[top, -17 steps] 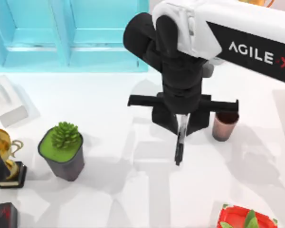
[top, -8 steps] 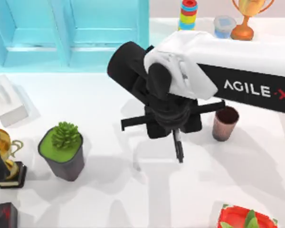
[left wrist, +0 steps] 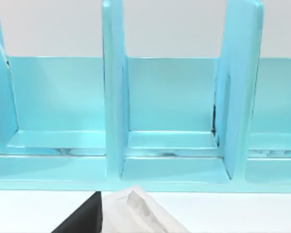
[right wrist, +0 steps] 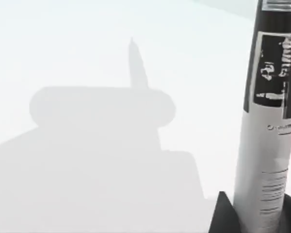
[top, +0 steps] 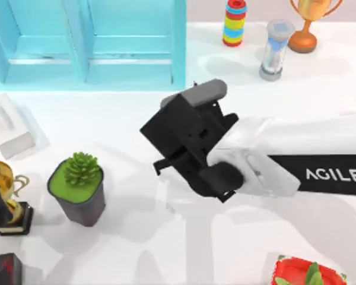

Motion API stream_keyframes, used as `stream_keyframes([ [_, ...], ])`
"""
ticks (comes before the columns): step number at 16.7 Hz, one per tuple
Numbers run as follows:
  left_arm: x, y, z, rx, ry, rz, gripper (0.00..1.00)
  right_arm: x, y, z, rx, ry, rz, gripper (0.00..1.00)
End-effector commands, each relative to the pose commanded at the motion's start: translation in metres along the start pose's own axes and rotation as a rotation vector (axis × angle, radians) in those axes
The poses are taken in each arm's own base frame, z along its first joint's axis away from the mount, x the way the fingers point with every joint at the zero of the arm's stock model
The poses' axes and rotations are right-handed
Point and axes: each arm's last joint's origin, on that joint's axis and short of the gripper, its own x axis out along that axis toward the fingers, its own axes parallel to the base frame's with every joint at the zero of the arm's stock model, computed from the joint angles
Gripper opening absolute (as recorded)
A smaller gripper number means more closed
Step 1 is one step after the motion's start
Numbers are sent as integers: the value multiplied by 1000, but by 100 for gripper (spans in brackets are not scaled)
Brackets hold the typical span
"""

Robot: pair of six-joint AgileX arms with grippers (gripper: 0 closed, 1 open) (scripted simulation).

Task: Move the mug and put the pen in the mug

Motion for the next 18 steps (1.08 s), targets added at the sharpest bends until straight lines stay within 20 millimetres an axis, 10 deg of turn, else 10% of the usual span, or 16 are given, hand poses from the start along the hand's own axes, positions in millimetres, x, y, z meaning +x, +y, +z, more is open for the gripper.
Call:
stream_keyframes([
  [18,0,0,0,0,0,0,100,-73,-72,-37,471,-661,-320,0],
])
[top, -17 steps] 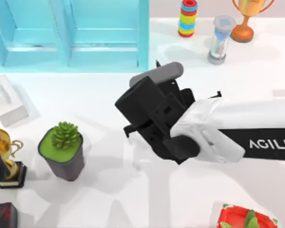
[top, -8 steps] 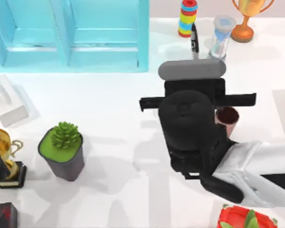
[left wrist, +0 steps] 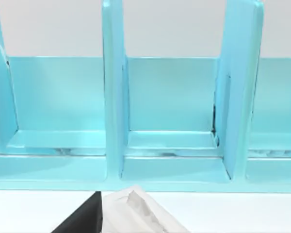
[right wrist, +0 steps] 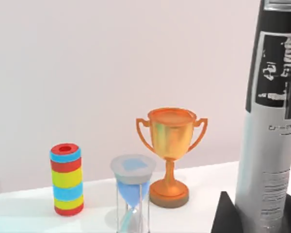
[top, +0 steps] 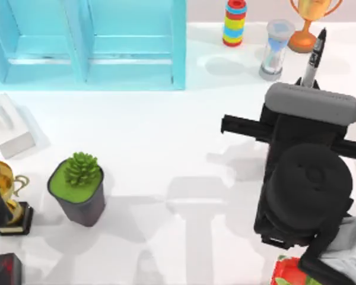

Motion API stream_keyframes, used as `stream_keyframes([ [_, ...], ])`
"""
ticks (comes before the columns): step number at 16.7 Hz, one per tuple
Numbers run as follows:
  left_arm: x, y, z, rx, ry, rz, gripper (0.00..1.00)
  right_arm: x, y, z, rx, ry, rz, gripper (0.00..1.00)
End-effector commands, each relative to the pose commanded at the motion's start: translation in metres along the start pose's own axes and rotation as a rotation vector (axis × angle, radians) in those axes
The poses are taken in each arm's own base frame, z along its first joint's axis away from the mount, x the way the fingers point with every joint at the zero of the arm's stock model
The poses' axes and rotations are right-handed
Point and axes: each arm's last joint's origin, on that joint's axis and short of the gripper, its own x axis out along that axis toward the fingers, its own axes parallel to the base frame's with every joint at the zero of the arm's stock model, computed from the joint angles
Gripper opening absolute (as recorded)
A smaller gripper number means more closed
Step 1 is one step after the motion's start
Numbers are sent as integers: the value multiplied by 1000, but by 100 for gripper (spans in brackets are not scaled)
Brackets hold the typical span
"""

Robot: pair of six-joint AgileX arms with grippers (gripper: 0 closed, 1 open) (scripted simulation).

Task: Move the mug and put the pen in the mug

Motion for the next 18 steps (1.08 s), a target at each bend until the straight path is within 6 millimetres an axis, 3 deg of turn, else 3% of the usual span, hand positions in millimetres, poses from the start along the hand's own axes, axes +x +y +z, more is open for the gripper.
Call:
stream_keyframes([
  [7,0,0,0,0,0,0,100,2,-1,0,6,-3,-8,0],
  [13,0,0,0,0,0,0,100,36,-1,-16,7,-4,-5,0],
  [17,0,0,0,0,0,0,100,40,-1,-17,7,-4,-4,0],
  [18,0,0,0,0,0,0,100,40,-1,-17,7,-4,-4,8],
])
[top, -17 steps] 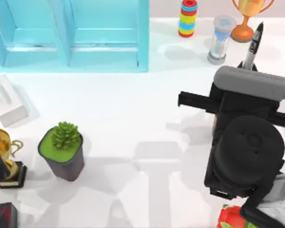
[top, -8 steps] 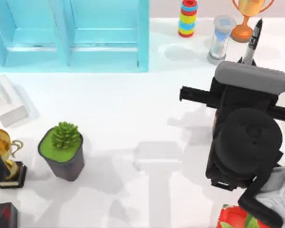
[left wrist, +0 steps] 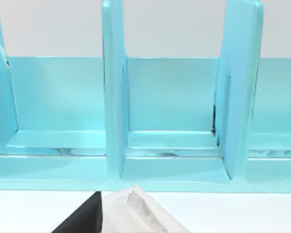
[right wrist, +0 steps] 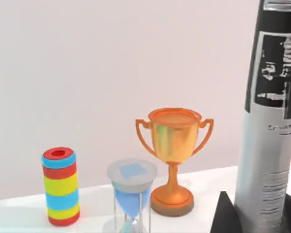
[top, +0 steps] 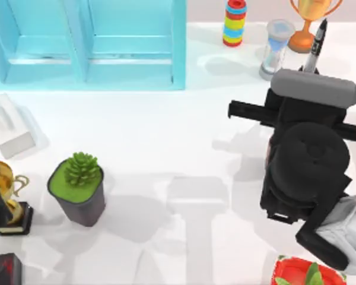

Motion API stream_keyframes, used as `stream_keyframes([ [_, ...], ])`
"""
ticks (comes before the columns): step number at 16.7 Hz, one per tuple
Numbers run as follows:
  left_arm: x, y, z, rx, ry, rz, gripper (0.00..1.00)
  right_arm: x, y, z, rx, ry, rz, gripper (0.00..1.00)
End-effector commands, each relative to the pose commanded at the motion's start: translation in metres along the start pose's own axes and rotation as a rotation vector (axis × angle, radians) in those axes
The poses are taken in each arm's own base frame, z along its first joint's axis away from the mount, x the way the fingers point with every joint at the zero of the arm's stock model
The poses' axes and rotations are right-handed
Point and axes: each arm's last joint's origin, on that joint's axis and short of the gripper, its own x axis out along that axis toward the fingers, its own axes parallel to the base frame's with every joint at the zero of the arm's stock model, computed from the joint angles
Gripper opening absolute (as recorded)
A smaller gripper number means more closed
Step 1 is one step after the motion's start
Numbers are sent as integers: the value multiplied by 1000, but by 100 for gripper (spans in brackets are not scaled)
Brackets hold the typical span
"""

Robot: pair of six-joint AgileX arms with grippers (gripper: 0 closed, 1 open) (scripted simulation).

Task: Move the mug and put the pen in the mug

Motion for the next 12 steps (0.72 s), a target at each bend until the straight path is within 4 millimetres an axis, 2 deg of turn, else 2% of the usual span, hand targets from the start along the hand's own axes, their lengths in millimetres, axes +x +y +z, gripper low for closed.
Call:
stream_keyframes([
  [12,0,0,0,0,0,0,100,0,0,0,0,0,0,98],
])
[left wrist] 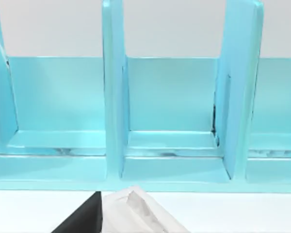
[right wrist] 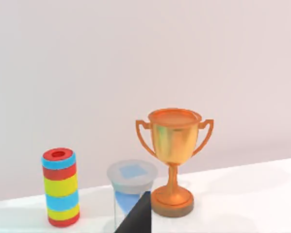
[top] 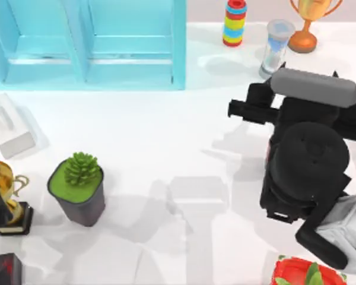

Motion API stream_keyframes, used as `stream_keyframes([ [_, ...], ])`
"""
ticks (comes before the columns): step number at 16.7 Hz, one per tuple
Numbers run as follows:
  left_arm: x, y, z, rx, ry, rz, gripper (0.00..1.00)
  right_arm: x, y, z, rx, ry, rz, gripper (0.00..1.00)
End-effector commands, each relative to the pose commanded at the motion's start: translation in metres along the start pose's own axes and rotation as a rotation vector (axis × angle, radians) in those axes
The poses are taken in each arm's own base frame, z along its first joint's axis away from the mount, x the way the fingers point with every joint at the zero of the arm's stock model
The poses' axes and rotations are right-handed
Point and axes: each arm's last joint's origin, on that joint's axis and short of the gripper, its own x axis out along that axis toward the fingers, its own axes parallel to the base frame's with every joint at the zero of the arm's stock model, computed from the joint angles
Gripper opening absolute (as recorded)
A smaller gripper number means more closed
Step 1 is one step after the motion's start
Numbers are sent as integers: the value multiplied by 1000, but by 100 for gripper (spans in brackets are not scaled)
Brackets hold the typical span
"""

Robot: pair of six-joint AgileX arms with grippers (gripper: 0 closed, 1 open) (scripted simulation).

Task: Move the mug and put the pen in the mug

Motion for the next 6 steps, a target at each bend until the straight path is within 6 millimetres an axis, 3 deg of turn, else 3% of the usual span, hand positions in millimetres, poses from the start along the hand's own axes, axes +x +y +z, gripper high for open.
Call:
stream_keyframes([
  [6,0,0,0,0,0,0,100,0,0,0,0,0,0,100],
])
